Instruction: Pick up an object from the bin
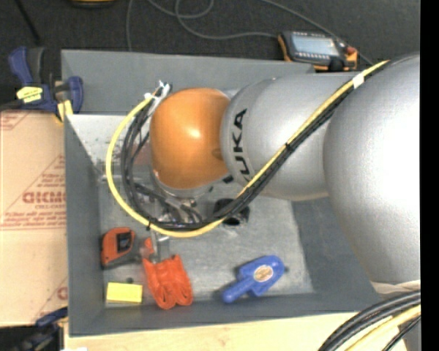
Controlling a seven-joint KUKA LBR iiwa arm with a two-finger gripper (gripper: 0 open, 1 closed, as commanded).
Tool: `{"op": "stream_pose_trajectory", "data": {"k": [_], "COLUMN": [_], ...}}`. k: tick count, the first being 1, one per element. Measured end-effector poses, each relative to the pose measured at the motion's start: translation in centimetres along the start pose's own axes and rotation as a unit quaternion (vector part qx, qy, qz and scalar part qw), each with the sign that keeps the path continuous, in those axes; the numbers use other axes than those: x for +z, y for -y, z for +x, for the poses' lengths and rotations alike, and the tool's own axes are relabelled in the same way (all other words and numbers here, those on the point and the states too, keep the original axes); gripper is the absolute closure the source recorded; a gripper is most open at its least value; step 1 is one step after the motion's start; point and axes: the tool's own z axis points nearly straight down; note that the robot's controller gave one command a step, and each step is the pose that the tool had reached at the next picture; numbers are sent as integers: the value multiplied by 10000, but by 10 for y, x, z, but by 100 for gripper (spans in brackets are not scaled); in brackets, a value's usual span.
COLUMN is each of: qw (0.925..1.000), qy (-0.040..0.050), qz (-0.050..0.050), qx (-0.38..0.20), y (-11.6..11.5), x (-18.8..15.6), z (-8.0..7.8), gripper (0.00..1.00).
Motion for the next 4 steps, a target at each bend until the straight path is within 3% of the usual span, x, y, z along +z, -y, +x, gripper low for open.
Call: {"op": "stream_pose_trajectory", "data": {"k": [1, 2, 3, 4], "qw": [9964, 9997, 9999, 9949], "qy": [-23, 11, 46, -27], "qz": [-6, 3, -2, 11], "qx": [842, 255, -146, 1006], "y": [0, 4, 21, 30], "x": [23, 60, 78, 85], "z": [20, 13, 26, 39], "gripper": [0, 0, 0, 100]}}
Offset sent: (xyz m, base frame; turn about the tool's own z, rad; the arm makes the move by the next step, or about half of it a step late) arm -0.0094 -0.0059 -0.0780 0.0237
